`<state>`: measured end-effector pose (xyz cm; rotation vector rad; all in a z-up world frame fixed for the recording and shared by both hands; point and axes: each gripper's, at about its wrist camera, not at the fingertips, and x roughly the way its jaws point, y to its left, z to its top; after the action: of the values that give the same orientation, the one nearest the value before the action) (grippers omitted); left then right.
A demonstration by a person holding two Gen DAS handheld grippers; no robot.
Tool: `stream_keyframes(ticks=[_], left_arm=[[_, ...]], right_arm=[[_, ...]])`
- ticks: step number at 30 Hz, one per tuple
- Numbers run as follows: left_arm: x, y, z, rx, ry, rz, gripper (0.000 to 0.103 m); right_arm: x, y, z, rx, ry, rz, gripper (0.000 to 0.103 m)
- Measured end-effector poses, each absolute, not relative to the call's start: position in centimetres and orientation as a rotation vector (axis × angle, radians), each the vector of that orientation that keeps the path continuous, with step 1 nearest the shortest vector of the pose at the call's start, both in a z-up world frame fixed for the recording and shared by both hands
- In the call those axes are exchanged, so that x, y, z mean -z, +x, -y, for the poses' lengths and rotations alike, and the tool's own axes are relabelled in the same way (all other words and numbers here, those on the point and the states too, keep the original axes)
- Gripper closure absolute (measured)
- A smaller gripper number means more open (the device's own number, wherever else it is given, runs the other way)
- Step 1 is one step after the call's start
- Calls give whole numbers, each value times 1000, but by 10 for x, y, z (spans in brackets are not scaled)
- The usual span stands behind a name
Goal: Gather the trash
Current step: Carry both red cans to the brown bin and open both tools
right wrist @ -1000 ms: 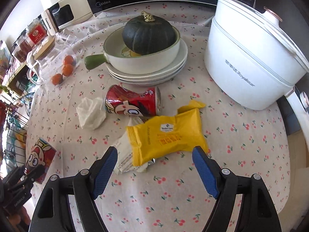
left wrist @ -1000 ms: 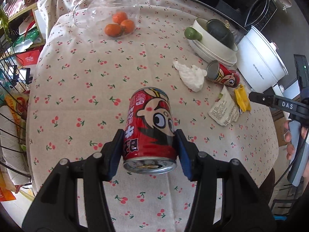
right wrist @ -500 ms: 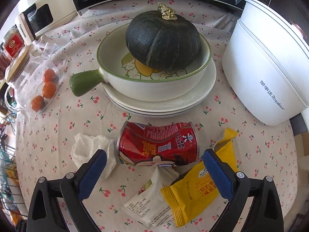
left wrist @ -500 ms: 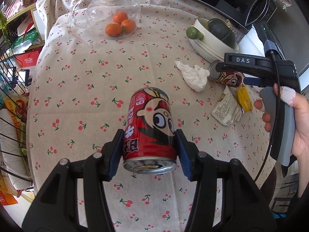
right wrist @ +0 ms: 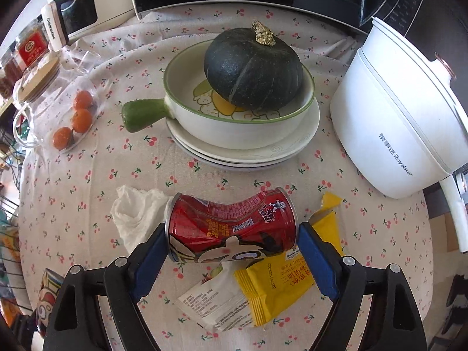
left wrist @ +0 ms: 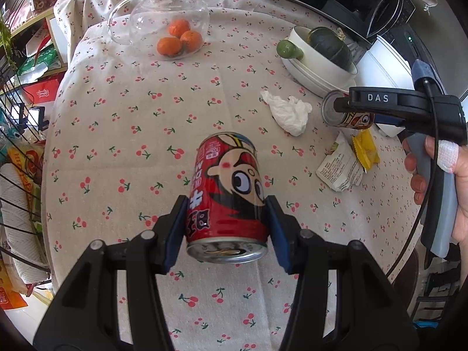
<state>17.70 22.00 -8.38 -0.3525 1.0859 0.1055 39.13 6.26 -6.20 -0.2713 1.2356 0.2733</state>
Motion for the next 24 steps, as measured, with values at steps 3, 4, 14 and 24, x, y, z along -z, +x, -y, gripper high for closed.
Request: stream_keyframes(ticks=[3, 4, 14, 24], left_arm=[[79, 174, -213, -90, -341, -1080, 49], [78, 173, -211, -85, -338, -1078, 49], [64, 158, -165, -12, -306, -1054, 49], [48, 139, -75, 167, -226, -1025, 49]], right_arm=[[45, 375, -59, -305, -287, -1221, 15], [39, 368, -56, -311, -294, -1216, 15], [-3, 299, 18, -348, -303, -1189, 15], [-20, 229, 147, -269, -251, -1143, 15]])
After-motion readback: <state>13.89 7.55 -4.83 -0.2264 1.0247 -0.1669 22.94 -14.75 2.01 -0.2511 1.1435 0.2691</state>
